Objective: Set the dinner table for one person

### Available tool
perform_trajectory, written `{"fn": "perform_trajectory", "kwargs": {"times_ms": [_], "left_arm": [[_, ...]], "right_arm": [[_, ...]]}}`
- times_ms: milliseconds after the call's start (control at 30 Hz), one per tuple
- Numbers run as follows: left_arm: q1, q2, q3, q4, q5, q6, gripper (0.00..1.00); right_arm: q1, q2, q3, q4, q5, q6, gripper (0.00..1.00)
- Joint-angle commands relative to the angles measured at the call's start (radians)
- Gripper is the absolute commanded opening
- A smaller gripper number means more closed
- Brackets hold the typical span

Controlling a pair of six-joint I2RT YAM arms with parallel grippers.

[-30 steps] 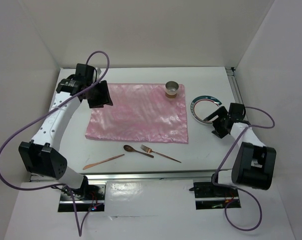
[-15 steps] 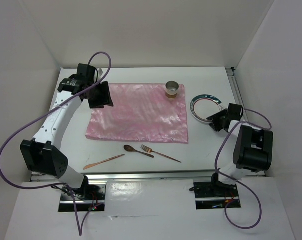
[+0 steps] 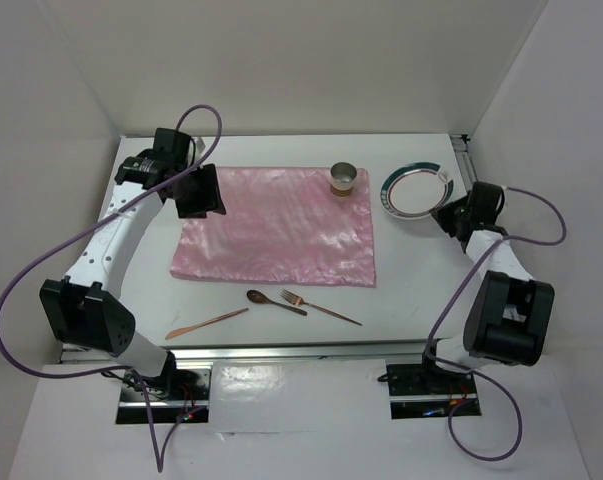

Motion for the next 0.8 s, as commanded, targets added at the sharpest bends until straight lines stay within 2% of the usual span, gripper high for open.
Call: {"fn": "perform_trajectory", "kwargs": {"times_ms": [0, 200, 300, 333, 500, 667, 767], "left_arm": [[0.005, 0.009, 0.034, -0.001, 0.010, 0.019, 0.64], [0.005, 0.000, 0.043, 0.008, -0.020, -0.011, 0.64], [0.005, -0.011, 0.062, -0.003, -0.058, -0.046, 0.64], [0.005, -0.020, 0.062, -0.003, -0.069, -0.057, 0.64], [0.005, -0.109, 0.099, 0.008, -0.124, -0.103, 0.64], [0.005, -0.175, 0.108, 0.017, -0.148, -0.103, 0.64], [0.005, -0.184, 0.086, 0.008, -0.148, -0.116, 0.65]], "right_arm": [[-0.001, -0.096, 0.137, 0.021, -0.062, -0.065, 0.00], [0.010, -0.136, 0.211, 0.064, -0.322, -0.083, 0.00], [0.091, -0.093, 0.281, 0.041, -0.390, -0.112, 0.00], [0.152, -0.081, 0.295, 0.041, -0.405, -0.112, 0.00], [0.332, 0.068, 0.373, 0.073, -0.543, -0.126, 0.00], [0.524, 0.260, 0.479, 0.049, -0.556, -0.151, 0.00], [0.575, 0.372, 0.515, 0.049, -0.591, -0.138, 0.00]]}}
